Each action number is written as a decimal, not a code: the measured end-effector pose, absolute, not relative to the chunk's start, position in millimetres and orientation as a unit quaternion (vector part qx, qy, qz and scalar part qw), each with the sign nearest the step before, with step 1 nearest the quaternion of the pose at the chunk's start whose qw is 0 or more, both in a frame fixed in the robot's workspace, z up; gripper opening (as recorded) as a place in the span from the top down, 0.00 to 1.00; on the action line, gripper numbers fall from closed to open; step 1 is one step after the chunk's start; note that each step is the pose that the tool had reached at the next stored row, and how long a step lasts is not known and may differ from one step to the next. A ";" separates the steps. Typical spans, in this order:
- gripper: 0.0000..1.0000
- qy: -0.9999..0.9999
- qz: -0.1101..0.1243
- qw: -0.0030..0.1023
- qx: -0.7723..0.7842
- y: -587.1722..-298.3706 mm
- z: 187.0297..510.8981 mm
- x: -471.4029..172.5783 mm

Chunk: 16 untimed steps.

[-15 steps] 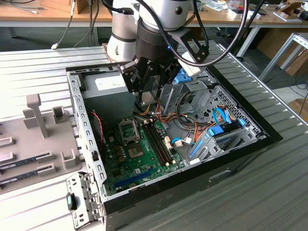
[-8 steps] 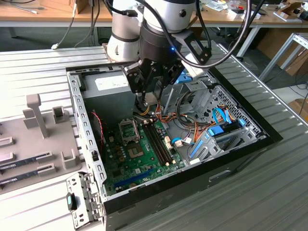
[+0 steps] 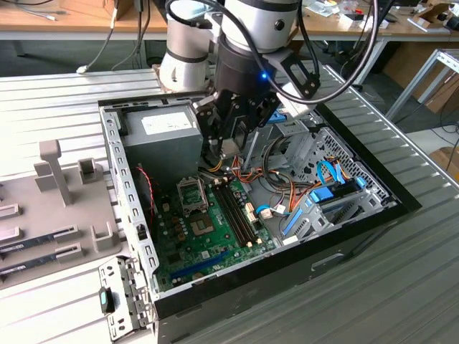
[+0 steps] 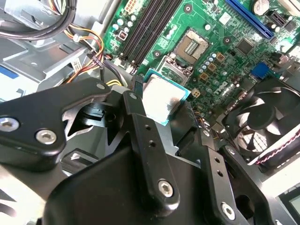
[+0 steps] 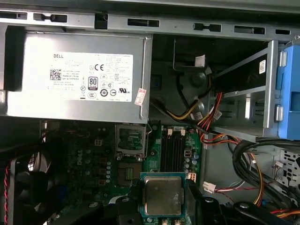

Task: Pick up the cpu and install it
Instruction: 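Pick up the cpu and move it towards the insertion slot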

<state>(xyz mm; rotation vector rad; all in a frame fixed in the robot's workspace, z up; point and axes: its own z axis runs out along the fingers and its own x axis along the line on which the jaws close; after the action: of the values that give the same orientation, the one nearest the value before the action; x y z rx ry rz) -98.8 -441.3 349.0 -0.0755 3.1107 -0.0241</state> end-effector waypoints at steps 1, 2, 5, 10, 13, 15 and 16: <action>0.53 1.000 -0.008 0.015 -0.024 -441.3 348.3 -97.4; 0.53 1.000 -0.008 0.015 -0.024 -441.3 347.9 -96.5; 0.53 1.000 -0.008 0.015 -0.024 -441.3 346.7 -94.0; 0.53 1.000 -0.009 0.015 -0.024 -441.3 344.1 -88.4; 0.53 1.000 -0.009 0.015 -0.024 -441.2 342.5 -84.8; 0.53 1.000 -0.010 0.015 -0.024 -441.3 341.0 -81.5; 0.53 1.000 -0.010 0.015 -0.024 -441.3 340.6 -80.6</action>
<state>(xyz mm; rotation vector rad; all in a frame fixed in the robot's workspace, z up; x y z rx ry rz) -80.6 -441.3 340.6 -0.0755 3.1107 -0.0301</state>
